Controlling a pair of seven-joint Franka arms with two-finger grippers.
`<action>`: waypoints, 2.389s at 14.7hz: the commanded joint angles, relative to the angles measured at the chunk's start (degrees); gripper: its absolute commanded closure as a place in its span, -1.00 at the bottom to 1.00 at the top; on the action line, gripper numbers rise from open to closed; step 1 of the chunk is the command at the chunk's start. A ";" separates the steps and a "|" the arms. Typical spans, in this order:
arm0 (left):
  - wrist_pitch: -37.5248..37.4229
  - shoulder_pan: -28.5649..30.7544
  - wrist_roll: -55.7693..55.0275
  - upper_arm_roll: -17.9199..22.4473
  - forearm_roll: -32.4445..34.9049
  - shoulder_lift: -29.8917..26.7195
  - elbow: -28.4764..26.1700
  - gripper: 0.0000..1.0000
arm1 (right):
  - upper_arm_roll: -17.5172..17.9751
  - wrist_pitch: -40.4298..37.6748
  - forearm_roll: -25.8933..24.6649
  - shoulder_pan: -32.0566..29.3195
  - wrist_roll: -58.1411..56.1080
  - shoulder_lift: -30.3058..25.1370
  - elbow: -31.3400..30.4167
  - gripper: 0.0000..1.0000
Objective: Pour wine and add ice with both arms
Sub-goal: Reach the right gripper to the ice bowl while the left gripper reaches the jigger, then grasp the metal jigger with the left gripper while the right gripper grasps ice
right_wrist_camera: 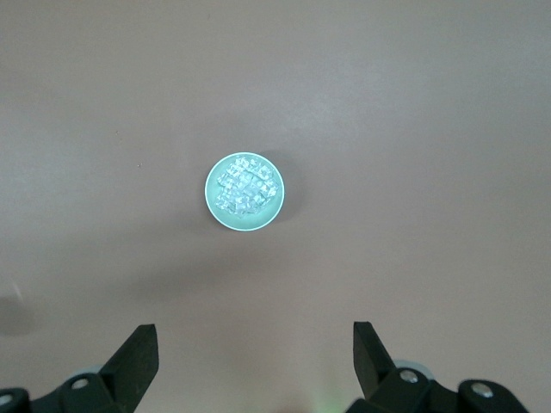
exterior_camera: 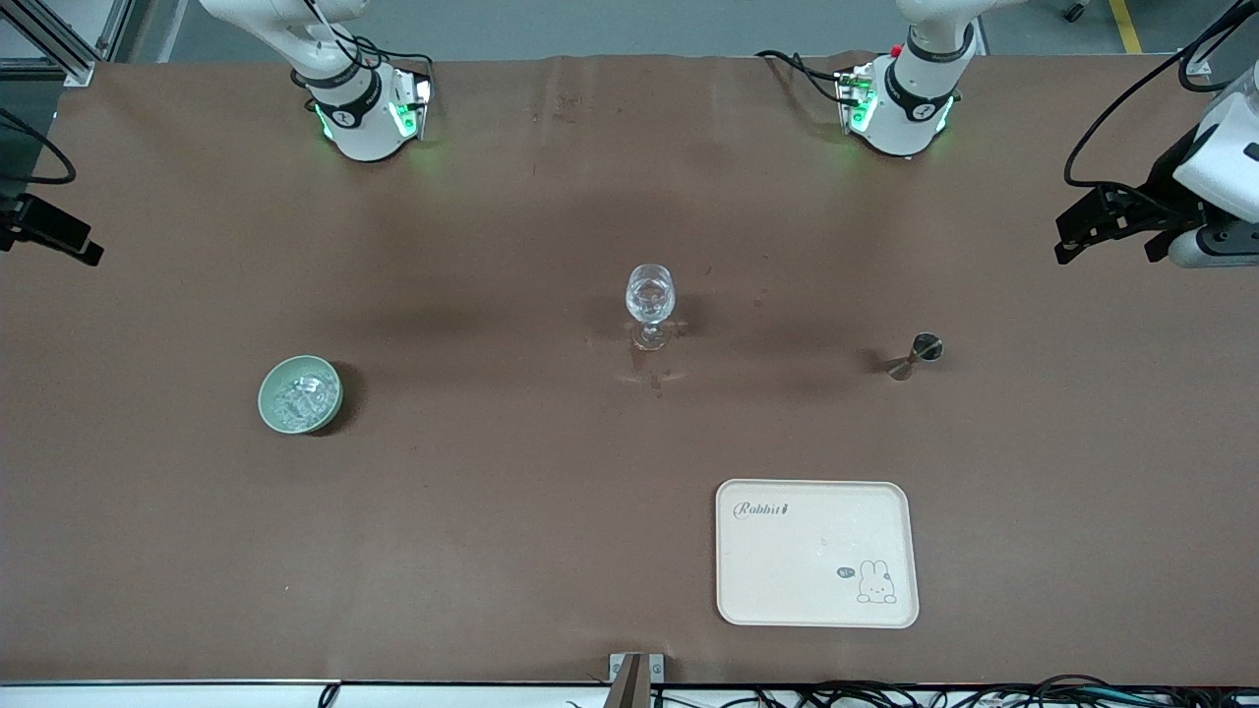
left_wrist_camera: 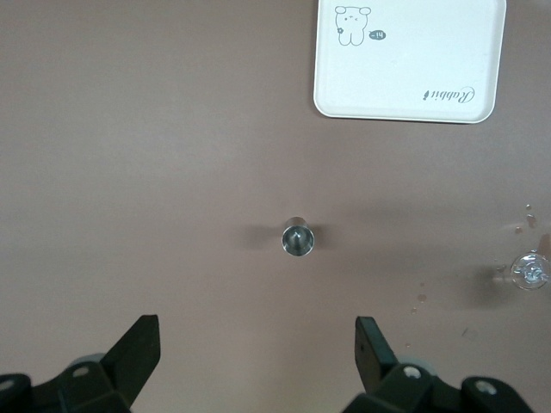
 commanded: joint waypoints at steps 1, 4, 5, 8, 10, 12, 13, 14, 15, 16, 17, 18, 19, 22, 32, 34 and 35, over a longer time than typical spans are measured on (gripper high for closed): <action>-0.29 0.13 0.97 -0.25 -0.20 0.39 1.11 -1.00 | 0.78 -0.45 0.04 -0.91 -0.27 0.13 0.80 -1.00; -0.29 0.13 0.88 -0.16 -0.20 0.48 1.20 -1.00 | 0.78 -0.45 0.04 -0.91 -0.27 0.13 0.80 -1.00; -0.29 0.22 0.88 -0.16 -0.20 1.09 1.46 -1.00 | 0.78 -0.45 0.04 -0.91 -0.27 0.13 0.80 -1.00; -0.20 0.48 1.40 0.88 -0.29 5.03 2.25 -1.00 | 0.69 -0.80 0.04 -1.00 -0.36 0.13 0.80 -1.00; -0.20 0.48 0.27 2.29 -0.73 6.97 2.08 -1.00 | 0.69 -0.63 0.04 -0.91 -0.27 0.13 0.71 -1.00; -0.29 1.27 -1.57 2.91 -0.90 10.04 1.90 -1.00 | 0.69 -0.54 0.12 -0.91 -0.27 0.13 0.62 -1.00; -0.29 2.23 -4.72 2.91 -0.99 11.45 1.90 -1.00 | 0.69 -0.45 0.12 -0.83 -0.36 0.22 0.45 -1.00; -0.29 2.76 -8.23 2.91 -0.99 13.03 1.73 -1.00 | 0.69 -0.45 0.12 -0.83 -0.45 0.39 0.27 -1.00; -0.38 3.20 -11.57 2.91 -1.25 14.70 1.46 -1.00 | 0.69 -0.36 0.12 -0.83 -0.62 0.57 0.10 -1.00; -0.29 3.82 -14.13 2.91 -2.74 16.63 1.37 -1.00 | 0.69 0.42 0.12 -0.83 -0.63 1.53 -0.25 -1.00; -0.29 5.39 -16.33 2.91 -5.53 18.30 1.37 -1.00 | 0.69 1.74 0.12 -0.74 -0.71 2.49 -1.04 -1.00; -0.38 7.06 -18.44 2.91 -9.13 20.06 1.20 -1.00 | 0.69 3.40 0.12 -0.74 -0.89 3.29 -2.44 -1.00; -0.29 7.86 -19.94 2.91 -12.21 22.34 0.85 -1.00 | 0.69 5.77 0.39 -0.74 -1.24 3.90 -4.02 -1.00; -0.20 9.96 -21.61 2.91 -16.89 27.97 1.02 -0.96 | 0.61 13.50 1.62 -0.74 -3.17 6.19 -10.34 -1.00; 2.25 12.78 -27.93 3.09 -25.77 42.39 1.54 -0.74 | 0.78 48.46 1.71 1.46 -5.64 11.38 -35.55 -1.00; 3.57 12.70 -30.31 3.09 -26.39 43.72 1.55 -0.68 | 0.78 55.68 1.62 1.81 -5.64 11.55 -40.22 -1.00; 3.84 12.53 -31.63 3.09 -27.09 44.42 1.46 -0.65 | 0.78 57.71 1.71 1.81 -5.64 11.73 -41.55 -1.00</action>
